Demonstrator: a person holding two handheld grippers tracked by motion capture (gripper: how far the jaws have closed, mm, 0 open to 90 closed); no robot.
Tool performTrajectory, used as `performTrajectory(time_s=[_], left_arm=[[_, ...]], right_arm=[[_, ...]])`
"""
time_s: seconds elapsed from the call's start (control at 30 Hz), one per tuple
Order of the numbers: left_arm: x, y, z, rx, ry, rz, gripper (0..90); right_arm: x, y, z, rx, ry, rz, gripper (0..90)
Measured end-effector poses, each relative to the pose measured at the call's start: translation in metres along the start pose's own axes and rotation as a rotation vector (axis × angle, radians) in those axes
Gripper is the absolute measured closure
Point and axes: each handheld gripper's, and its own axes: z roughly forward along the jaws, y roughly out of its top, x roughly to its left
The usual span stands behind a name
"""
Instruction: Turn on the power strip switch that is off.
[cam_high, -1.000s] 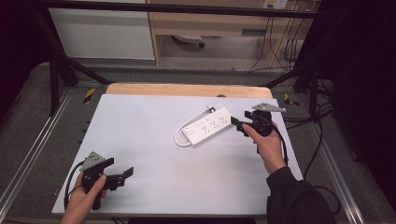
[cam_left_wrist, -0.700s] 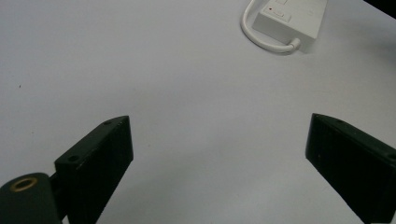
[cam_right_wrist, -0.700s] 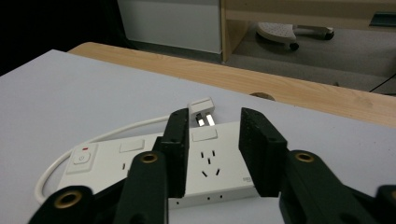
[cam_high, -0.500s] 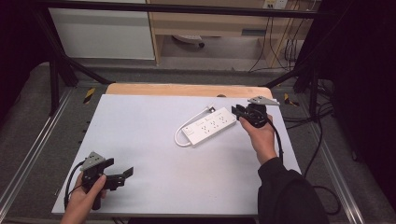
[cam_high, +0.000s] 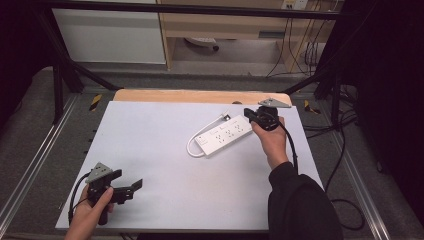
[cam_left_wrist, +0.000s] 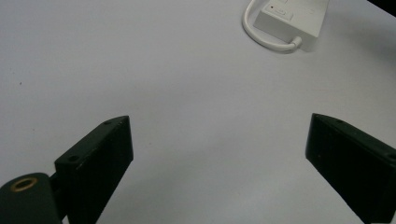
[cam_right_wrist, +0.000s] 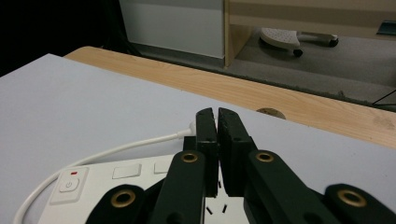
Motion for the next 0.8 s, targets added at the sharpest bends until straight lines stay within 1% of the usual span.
performTrajectory(time_s=[0.17,0.27,0.4,0.53,0.8], left_arm=[[0.000,0.000,0.000,0.001,-0.001,0.000,7.4],[0.000,0.000,0.000,0.000,0.000,-0.001,7.4],[0.000,0.000,0.000,0.004,0.000,0.000,7.4],[0.000,0.000,0.001,0.005,0.000,0.002,7.4],[0.000,0.000,0.001,0.007,-0.003,0.003,7.4]], right_arm=[[-0.002,-0.003,0.008,0.012,-0.004,0.006,89.6],[-0.003,-0.003,0.012,0.005,0.000,0.032,90.0],[-0.003,-0.002,0.015,0.010,-0.002,0.036,90.0],[0.000,0.001,0.019,0.005,0.011,0.046,90.0],[0.002,0.001,0.028,0.024,0.008,0.050,90.0]])
